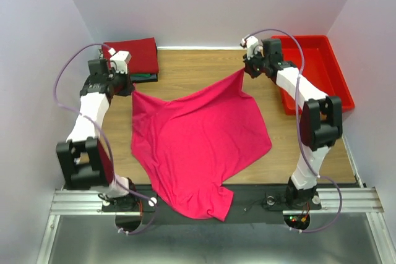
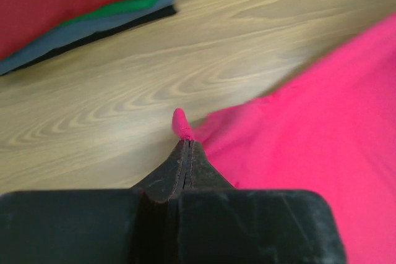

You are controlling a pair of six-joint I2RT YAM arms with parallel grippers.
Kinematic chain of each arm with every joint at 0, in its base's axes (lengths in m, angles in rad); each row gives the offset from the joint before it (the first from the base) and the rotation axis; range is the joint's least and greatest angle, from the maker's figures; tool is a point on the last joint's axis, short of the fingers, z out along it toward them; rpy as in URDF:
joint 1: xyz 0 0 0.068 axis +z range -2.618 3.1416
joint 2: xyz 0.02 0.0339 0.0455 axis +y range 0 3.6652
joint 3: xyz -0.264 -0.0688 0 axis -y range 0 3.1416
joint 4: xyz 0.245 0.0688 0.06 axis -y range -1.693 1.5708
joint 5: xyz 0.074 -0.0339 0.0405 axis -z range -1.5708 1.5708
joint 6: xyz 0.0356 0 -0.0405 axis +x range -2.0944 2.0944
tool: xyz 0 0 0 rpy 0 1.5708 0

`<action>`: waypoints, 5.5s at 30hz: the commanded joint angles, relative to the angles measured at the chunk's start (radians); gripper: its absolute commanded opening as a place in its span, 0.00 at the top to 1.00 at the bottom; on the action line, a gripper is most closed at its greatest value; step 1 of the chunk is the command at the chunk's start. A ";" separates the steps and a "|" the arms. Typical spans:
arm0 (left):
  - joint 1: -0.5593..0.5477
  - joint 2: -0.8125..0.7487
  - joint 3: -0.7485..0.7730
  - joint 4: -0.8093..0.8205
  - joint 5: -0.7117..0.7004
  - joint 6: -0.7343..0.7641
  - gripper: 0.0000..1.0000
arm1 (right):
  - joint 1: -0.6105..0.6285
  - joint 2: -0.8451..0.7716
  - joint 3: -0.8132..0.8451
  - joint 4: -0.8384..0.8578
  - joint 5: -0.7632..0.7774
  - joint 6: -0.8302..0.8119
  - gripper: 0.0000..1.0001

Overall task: Fold and stack the t-shirts
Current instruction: Flatten the tshirt out

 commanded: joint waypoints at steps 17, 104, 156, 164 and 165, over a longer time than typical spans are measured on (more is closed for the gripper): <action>-0.009 0.278 0.245 0.082 -0.209 0.032 1.00 | 0.000 0.444 0.547 0.068 0.070 -0.008 0.99; -0.060 0.335 0.268 0.181 -0.274 0.210 1.00 | -0.057 0.310 0.320 0.046 0.084 -0.050 0.99; -0.006 0.225 -0.045 -0.309 -0.099 0.482 0.59 | -0.035 -0.105 -0.144 -0.659 0.073 0.050 0.47; -0.006 0.237 -0.014 -0.317 -0.096 0.465 0.60 | -0.060 -0.066 -0.243 -0.730 0.102 0.033 0.47; -0.006 0.237 -0.013 -0.317 -0.096 0.462 0.60 | -0.060 -0.057 -0.244 -0.738 0.105 0.029 0.47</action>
